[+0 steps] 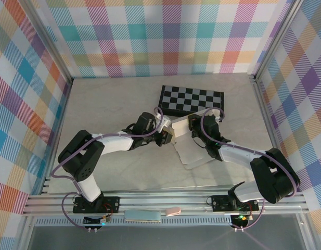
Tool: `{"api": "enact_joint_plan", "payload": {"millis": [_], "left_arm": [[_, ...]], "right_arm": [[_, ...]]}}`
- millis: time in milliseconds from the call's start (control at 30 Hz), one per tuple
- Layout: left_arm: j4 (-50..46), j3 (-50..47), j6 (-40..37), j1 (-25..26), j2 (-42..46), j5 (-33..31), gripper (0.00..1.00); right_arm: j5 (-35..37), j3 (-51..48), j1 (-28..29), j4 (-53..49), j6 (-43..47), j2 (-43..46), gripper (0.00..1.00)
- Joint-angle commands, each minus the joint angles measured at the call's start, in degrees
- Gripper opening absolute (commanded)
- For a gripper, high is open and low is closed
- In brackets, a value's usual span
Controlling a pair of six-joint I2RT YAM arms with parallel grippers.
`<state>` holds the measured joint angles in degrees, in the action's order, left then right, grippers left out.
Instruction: Fold the paper box
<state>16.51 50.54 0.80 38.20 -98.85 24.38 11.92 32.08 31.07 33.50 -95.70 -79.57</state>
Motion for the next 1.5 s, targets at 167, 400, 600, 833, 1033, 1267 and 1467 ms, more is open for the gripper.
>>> {"api": "enact_joint_plan", "payload": {"millis": [167, 400, 600, 833, 1033, 1267, 1467], "left_arm": [[11.79, 1.92, 4.65, 1.09, -2.7, -1.38, 0.29], [16.89, 1.1, 10.23, 1.16, -3.52, -4.77, 0.3], [16.44, 3.06, 11.05, 1.0, -3.29, -6.02, 0.27], [17.43, 3.77, 12.07, 1.0, -2.85, -3.11, 0.29], [15.59, 4.97, 10.95, 0.74, -4.22, -0.78, 0.25], [13.45, 4.28, 9.4, 0.22, -4.03, -4.66, 0.29], [14.31, 1.65, 9.66, -0.61, -3.04, -5.4, 0.31]], "right_arm": [[-4.63, 0.82, 1.35, -3.16, -1.58, -0.03, 0.0], [-4.98, 0.48, 1.36, -3.09, -2.74, -0.46, 0.0], [-4.44, 4.32, 1.29, -13.3, -5.19, 2.63, 0.0], [-4.14, 5.76, 0.45, -15.97, -5.33, 3.33, 0.0], [-4.62, 4.27, 0.33, -14.42, -5.68, 2.75, 0.0], [-4.73, 3.31, 0.31, -14.56, -4.92, 2.41, 0.0], [-5.08, 2.18, -0.47, -11.88, -2.91, 1.12, 0.0]]}}
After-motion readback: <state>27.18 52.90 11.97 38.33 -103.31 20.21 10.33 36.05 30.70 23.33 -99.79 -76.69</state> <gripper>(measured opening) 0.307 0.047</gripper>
